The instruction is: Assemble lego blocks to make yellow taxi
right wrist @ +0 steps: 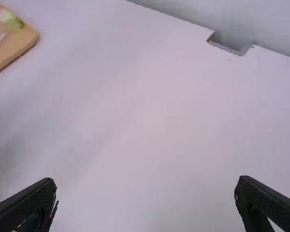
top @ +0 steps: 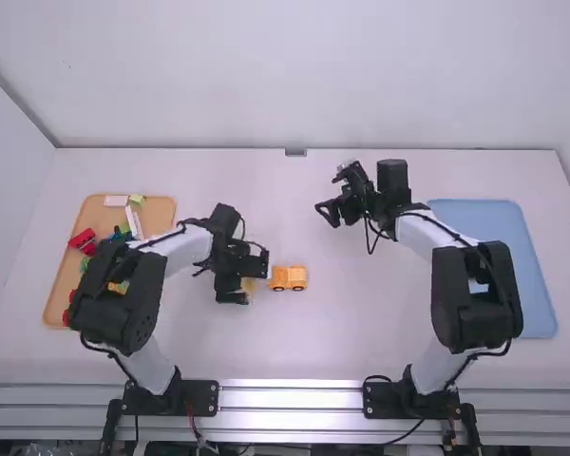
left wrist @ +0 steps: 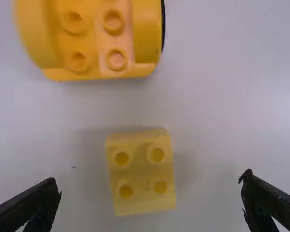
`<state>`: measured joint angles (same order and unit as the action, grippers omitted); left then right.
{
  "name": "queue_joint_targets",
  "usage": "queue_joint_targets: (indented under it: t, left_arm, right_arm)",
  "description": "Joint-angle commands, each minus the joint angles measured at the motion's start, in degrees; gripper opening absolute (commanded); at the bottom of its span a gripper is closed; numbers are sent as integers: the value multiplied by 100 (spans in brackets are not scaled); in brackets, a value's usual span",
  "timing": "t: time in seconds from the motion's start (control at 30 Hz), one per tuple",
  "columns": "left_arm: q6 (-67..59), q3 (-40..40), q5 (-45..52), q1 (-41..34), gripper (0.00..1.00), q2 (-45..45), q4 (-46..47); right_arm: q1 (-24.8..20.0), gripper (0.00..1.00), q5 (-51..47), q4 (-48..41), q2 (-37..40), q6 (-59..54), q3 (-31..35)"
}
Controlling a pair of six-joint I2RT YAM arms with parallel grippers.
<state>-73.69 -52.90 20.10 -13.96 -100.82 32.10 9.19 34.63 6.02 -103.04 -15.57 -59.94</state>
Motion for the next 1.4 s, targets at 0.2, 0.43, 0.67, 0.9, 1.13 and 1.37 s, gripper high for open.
queue_joint_targets:
  t: [0.2, 0.43, 0.67, 0.9, 1.13, 1.37]
  left_arm:
    - [-1268, 745, 4002, 1934, 99, -59, -1147]
    - [-831, 1547, 4232, 2157, 99, -66, -2153]
    - [-155, 1589, 4760, 2164, 99, -1016, -3442]
    - [-1528, 1088, 4826, 2100, 68, -1639, -2380]
    - [-1808, 1252, 4784, 2090, 57, -1784, -2804]
    - [-1134, 1576, 4787, 2035, 44, -1801, -3788]
  right_arm:
    - [-24, 99, 756, -363, 866, -1080, -120]
    - [-9, 99, 804, -682, 778, -1084, -116]
    - [-15, 99, 1375, -656, 778, -1298, -111]
    - [-15, 98, 1381, -802, 778, -1296, -111]
    - [-15, 99, 1379, -780, 778, -1298, -111]
    - [-15, 99, 1381, -804, 778, -1296, -111]
